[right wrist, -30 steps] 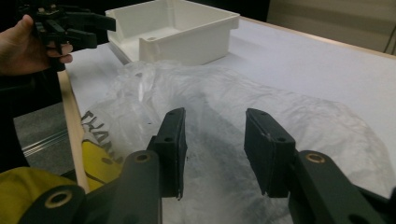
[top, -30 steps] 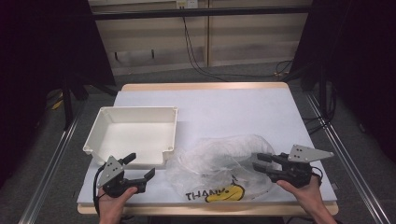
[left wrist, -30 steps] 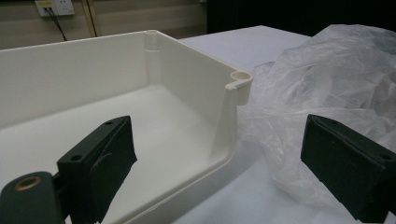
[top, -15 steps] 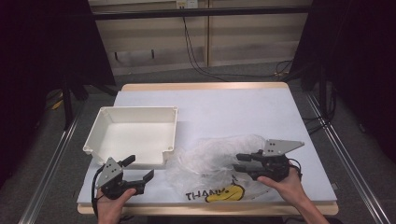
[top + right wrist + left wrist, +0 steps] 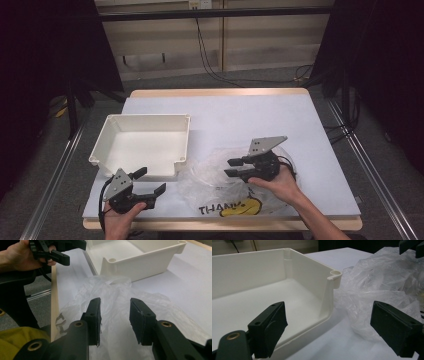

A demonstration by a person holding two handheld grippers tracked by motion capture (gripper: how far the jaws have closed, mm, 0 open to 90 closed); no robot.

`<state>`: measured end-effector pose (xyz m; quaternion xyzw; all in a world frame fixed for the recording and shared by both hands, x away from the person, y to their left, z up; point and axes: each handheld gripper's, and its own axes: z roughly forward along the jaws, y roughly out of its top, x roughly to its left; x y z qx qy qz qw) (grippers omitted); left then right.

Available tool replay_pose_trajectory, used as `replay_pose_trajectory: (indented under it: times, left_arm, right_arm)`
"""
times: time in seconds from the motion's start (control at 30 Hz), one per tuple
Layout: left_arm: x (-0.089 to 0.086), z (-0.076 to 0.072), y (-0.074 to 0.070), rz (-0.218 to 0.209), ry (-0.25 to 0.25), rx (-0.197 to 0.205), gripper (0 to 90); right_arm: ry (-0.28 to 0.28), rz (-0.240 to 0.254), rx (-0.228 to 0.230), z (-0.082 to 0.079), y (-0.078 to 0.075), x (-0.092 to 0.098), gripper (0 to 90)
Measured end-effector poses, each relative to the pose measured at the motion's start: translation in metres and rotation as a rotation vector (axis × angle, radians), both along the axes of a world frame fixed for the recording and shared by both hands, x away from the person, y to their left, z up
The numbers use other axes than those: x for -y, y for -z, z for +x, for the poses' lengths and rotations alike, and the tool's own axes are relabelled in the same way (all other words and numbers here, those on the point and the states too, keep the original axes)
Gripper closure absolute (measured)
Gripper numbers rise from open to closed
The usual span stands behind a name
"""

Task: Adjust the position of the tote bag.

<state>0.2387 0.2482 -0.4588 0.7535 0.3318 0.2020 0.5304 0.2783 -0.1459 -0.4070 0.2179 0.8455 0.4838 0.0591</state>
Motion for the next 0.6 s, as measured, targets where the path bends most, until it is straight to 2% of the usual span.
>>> replay_pose_trajectory:
  times: [0.17, 0.2, 0.37, 0.43, 0.6]
  left_arm:
    - [0.000, 0.000, 0.001, 0.006, 0.007, -0.004, 13.2]
    - [0.000, 0.001, 0.000, 0.006, 0.007, -0.003, 13.2]
    - [0.001, 0.001, 0.000, 0.016, 0.000, -0.003, 13.2]
    - [0.001, 0.002, 0.000, 0.013, 0.003, -0.001, 13.2]
    - [0.001, 0.003, 0.000, 0.009, 0.009, -0.005, 13.2]
  right_arm:
    - [-0.025, -0.028, -0.017, 0.009, 0.001, -0.010, 64.2]
    - [-0.029, -0.031, -0.033, 0.014, 0.002, -0.016, 64.2]
    - [-0.039, -0.062, -0.039, 0.022, 0.004, -0.031, 63.8]
    - [-0.045, -0.088, -0.039, 0.024, 0.005, -0.037, 63.8]
    - [-0.049, -0.107, -0.064, 0.032, 0.011, -0.045, 61.9]
